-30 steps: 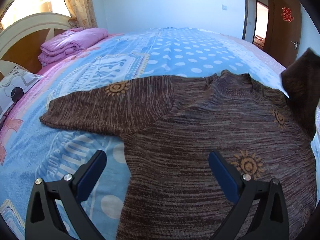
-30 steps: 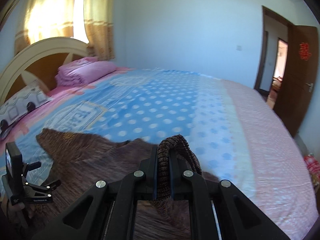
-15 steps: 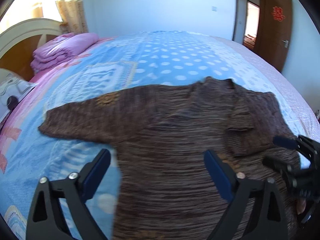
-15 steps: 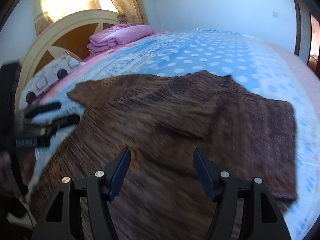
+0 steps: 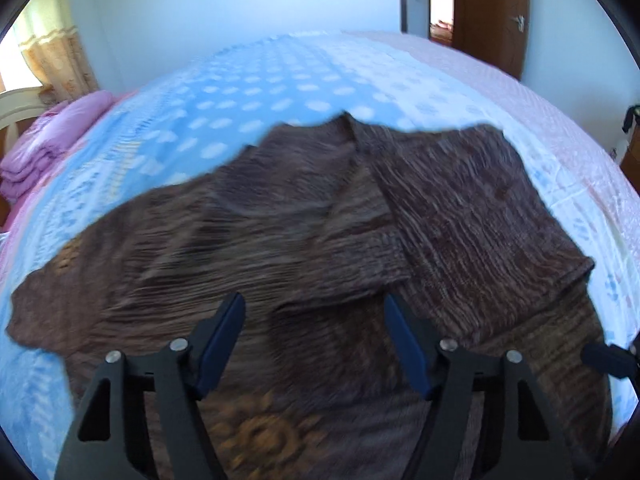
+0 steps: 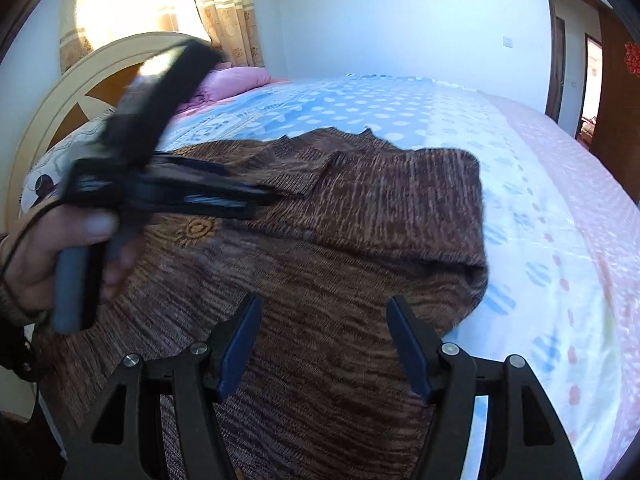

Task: Fold small clothes
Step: 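Fold the held sleeve across the sweater body with the right tool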

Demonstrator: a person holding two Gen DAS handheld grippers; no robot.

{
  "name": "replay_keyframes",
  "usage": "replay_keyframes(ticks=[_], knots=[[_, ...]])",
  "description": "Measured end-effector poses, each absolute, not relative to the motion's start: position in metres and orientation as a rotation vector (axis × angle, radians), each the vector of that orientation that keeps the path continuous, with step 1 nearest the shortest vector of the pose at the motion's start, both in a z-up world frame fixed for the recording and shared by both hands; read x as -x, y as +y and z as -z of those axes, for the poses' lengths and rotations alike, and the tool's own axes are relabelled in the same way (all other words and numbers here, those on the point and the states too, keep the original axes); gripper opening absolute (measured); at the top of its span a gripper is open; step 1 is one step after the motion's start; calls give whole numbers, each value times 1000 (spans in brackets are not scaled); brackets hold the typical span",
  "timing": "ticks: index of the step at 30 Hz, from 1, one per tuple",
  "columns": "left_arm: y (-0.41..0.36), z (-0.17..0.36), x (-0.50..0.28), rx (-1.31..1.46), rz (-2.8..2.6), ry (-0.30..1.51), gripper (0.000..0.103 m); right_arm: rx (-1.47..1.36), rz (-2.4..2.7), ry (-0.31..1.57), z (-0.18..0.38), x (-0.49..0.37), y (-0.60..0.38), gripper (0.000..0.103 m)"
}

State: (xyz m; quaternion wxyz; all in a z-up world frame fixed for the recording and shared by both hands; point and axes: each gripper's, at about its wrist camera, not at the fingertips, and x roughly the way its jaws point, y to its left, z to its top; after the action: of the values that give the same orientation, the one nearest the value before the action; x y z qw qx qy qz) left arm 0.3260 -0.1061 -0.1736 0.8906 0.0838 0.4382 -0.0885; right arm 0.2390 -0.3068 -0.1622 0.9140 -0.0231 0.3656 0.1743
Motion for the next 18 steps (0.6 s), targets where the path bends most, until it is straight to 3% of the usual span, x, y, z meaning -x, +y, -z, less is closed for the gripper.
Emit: replay_keyframes(ticks=[1, 2, 5, 6, 11, 18], knots=[[-107, 175, -328, -160, 187, 896, 74, 47, -361, 755, 163, -239, -306, 66], [-106, 173, -330, -141, 202, 875, 67, 46, -365, 759, 164, -239, -306, 66], [-108, 170, -334, -121, 266, 874, 16, 27, -370, 759, 166, -238, -310, 66], [-110, 168, -333, -134, 263, 867, 11, 20, -369, 764, 168, -239, -311, 67], [-84, 152, -333, 9, 314, 869, 5, 17, -371, 772, 171, -238, -313, 67], [-41, 148, -348, 162, 305, 888, 5, 22, -370, 773, 174, -240, -315, 67]])
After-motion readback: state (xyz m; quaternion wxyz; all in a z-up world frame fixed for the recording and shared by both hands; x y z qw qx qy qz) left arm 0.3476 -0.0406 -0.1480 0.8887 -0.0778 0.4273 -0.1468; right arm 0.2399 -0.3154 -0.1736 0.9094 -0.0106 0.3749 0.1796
